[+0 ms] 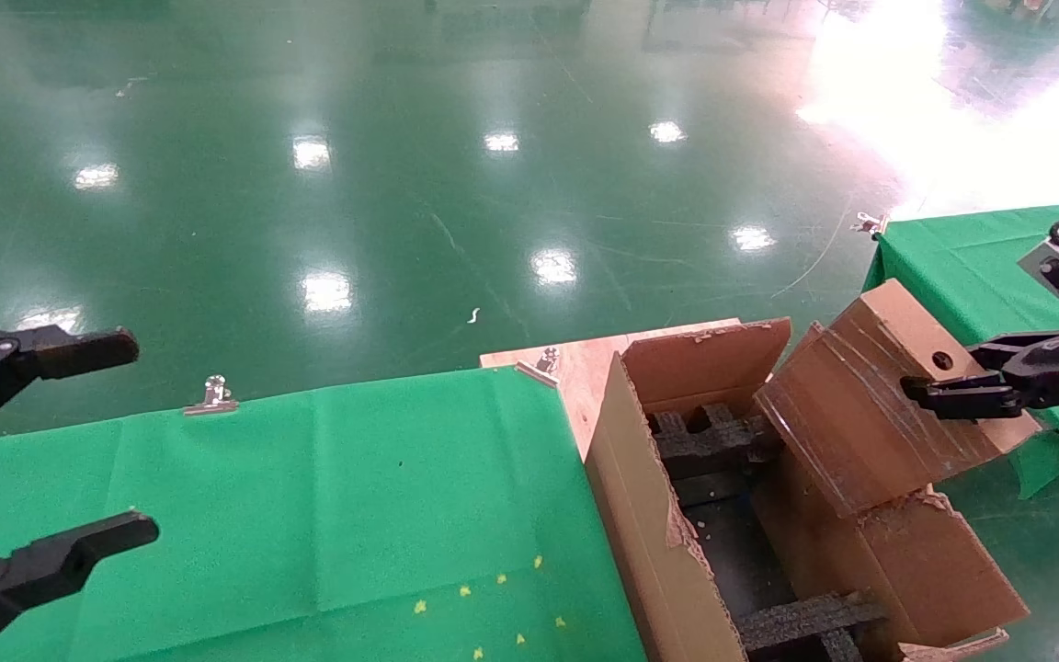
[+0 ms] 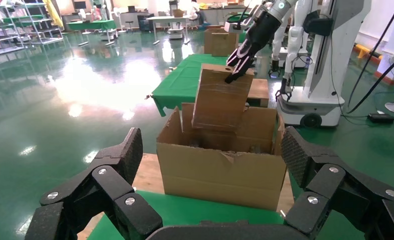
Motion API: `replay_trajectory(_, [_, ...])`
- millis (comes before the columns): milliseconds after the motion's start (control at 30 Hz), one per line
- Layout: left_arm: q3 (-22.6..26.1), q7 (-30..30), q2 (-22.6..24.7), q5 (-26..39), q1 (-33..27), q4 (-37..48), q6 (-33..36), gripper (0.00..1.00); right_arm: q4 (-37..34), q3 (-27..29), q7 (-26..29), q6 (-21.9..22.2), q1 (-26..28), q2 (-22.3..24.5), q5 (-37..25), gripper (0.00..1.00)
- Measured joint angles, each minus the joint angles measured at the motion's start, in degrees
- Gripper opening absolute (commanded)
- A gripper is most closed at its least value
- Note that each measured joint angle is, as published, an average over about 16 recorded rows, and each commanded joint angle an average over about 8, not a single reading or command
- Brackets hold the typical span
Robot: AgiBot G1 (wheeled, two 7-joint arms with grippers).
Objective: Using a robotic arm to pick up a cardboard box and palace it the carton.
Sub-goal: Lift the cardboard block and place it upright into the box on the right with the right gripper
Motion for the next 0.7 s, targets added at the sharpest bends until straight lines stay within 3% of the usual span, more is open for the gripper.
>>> replay_trajectory(367, [0.0, 0.0, 0.0, 0.0, 0.0, 0.0, 0.01, 1.0, 0.08, -0.83, 3.56, 2.17, -1.58, -0.45, -0.26, 0.0])
replay_trajectory(700, [0.0, 0.0, 0.0, 0.0, 0.0, 0.0, 0.01, 1.0, 3.84, -2.8, 12.22, 8.88, -5.74, 0.16, -0.7, 0.0])
